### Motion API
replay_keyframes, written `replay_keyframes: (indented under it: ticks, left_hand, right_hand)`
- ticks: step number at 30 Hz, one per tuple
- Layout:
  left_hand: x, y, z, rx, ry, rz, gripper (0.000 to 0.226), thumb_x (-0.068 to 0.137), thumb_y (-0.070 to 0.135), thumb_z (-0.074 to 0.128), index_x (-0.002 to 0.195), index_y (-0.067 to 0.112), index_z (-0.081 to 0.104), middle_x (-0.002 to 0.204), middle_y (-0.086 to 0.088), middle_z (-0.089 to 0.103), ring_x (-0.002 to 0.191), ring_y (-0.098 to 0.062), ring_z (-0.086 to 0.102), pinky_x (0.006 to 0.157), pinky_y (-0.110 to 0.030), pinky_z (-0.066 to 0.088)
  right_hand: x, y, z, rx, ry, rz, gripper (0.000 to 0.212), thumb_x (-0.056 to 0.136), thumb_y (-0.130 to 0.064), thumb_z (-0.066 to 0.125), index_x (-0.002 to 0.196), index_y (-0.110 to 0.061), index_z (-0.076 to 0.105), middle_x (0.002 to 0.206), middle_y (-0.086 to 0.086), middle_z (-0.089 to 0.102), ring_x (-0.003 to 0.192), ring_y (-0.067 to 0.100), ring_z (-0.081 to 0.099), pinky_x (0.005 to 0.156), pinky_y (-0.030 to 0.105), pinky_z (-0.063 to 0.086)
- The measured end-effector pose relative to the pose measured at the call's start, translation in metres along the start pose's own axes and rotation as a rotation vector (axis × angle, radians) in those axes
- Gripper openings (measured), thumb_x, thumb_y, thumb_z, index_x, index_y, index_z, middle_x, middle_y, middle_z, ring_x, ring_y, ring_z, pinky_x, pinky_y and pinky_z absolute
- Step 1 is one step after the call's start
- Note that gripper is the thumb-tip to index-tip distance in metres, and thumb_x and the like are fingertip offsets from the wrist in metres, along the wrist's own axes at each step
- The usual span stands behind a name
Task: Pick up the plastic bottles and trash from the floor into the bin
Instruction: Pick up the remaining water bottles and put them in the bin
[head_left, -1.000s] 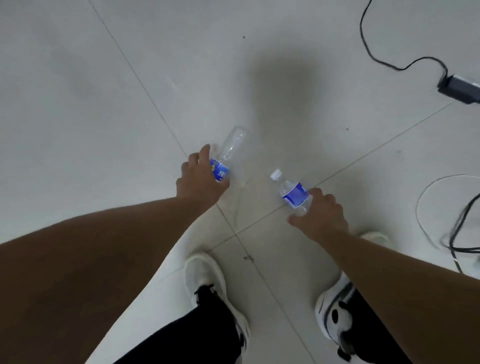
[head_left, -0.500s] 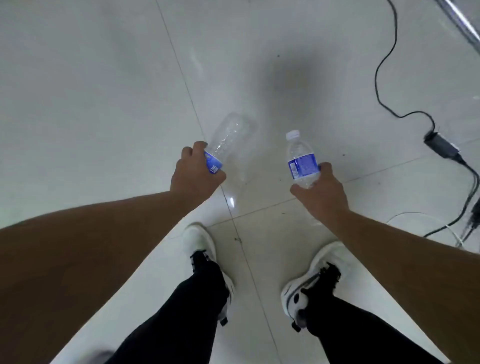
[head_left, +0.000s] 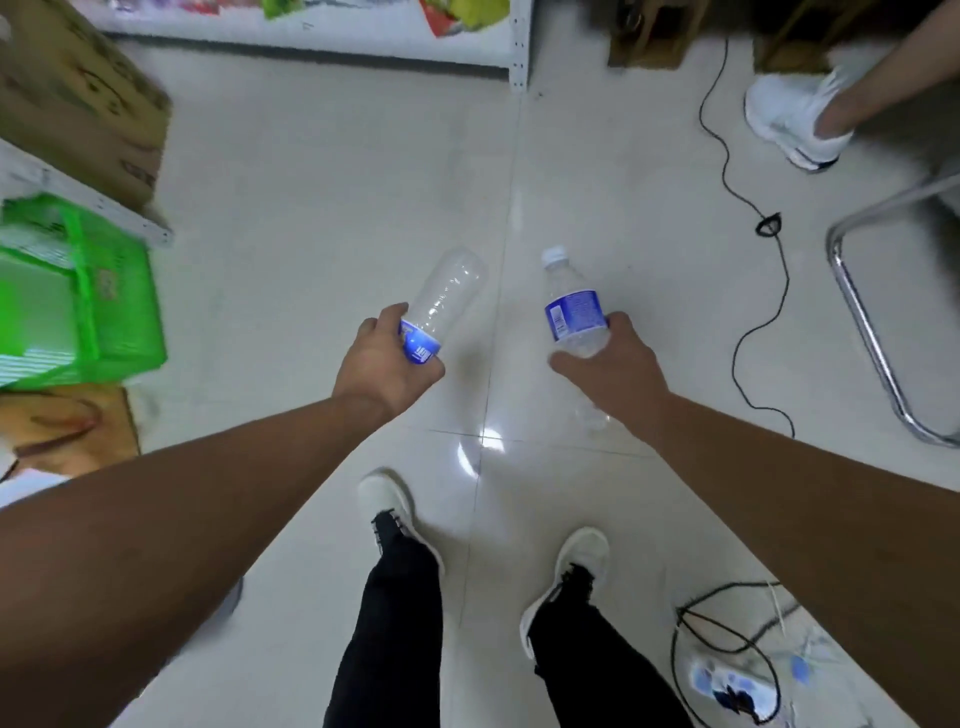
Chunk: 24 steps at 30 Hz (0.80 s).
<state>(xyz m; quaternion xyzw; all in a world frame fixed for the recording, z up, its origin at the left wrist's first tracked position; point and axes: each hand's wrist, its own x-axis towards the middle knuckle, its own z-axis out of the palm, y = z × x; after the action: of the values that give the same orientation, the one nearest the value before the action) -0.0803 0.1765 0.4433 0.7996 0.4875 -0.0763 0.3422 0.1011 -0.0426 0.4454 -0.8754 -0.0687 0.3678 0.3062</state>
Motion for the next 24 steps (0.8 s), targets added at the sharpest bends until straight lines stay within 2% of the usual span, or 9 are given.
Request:
replay_keyframes:
  ticks: [3,9,13,16,17,19,21,24]
  left_hand:
    - [-0.033,-0.026,-0.026,-0.078,0.041,-0.061,0.09,0.083,0.035,0.08,0.163,0.028,0.04,0.141,-0.002,0.055,0.115,-0.023,0.066,0.102,-0.04,0.056]
    - [-0.094,-0.122,-0.061,-0.236,0.123,-0.231,0.092,0.081,0.038,0.082,0.162,0.025,0.042,0.139,-0.004,0.061,0.114,-0.026,0.068,0.104,-0.042,0.056]
    - [-0.154,-0.222,-0.07,-0.318,0.142,-0.387,0.093,0.079,0.041,0.08,0.162,0.025,0.041,0.139,-0.003,0.06,0.114,-0.026,0.067,0.1,-0.042,0.058]
    - [-0.211,-0.308,-0.078,-0.397,0.158,-0.523,0.094,0.078,0.041,0.08,0.162,0.027,0.041,0.139,-0.002,0.059,0.114,-0.028,0.067,0.1,-0.043,0.059]
    - [-0.23,-0.336,-0.082,-0.418,0.172,-0.556,0.093,0.078,0.04,0.08,0.161,0.027,0.042,0.137,-0.002,0.06,0.115,-0.028,0.067,0.101,-0.042,0.058]
    - [-0.267,-0.391,-0.093,-0.459,0.201,-0.608,0.082,0.076,0.039,0.079,0.152,0.028,0.05,0.129,-0.001,0.065,0.111,-0.027,0.068,0.097,-0.041,0.058]
    - [-0.303,-0.445,-0.105,-0.512,0.246,-0.668,0.06,0.072,0.04,0.077,0.128,0.029,0.058,0.112,0.003,0.068,0.098,-0.025,0.069,0.082,-0.036,0.059]
    - [-0.351,-0.518,-0.125,-0.614,0.315,-0.75,0.042,0.069,0.039,0.075,0.107,0.031,0.059,0.096,0.006,0.072,0.082,-0.019,0.071,0.068,-0.033,0.059]
  right_hand:
    - [-0.025,-0.031,0.012,-0.071,-0.057,-0.071,0.064,0.072,-0.05,0.084,0.123,-0.027,0.052,0.102,0.0,0.069,0.089,0.027,0.073,0.083,0.051,0.065]
    - [-0.079,-0.062,0.087,-0.139,-0.189,-0.138,0.065,0.073,-0.05,0.088,0.123,-0.025,0.053,0.106,0.002,0.069,0.086,0.028,0.073,0.083,0.052,0.066]
    - [-0.126,-0.07,0.172,-0.225,-0.302,-0.155,0.071,0.071,-0.054,0.089,0.125,-0.028,0.052,0.106,0.004,0.069,0.081,0.027,0.072,0.072,0.047,0.066]
    - [-0.174,-0.071,0.251,-0.288,-0.412,-0.178,0.07,0.067,-0.058,0.087,0.121,-0.03,0.053,0.106,0.007,0.072,0.087,0.031,0.075,0.074,0.047,0.064]
    - [-0.193,-0.073,0.276,-0.305,-0.441,-0.192,0.069,0.066,-0.059,0.087,0.119,-0.031,0.053,0.105,0.006,0.073,0.086,0.03,0.076,0.07,0.045,0.062]
    - [-0.23,-0.08,0.324,-0.336,-0.493,-0.211,0.064,0.067,-0.059,0.087,0.115,-0.033,0.054,0.102,0.004,0.073,0.079,0.028,0.078,0.062,0.038,0.056]
    - [-0.266,-0.089,0.37,-0.375,-0.547,-0.231,0.059,0.069,-0.056,0.088,0.112,-0.034,0.054,0.099,0.004,0.075,0.074,0.027,0.077,0.06,0.037,0.055]
    - [-0.31,-0.105,0.436,-0.429,-0.6,-0.252,0.057,0.07,-0.052,0.088,0.112,-0.034,0.054,0.098,0.006,0.076,0.081,0.032,0.078,0.071,0.048,0.062]
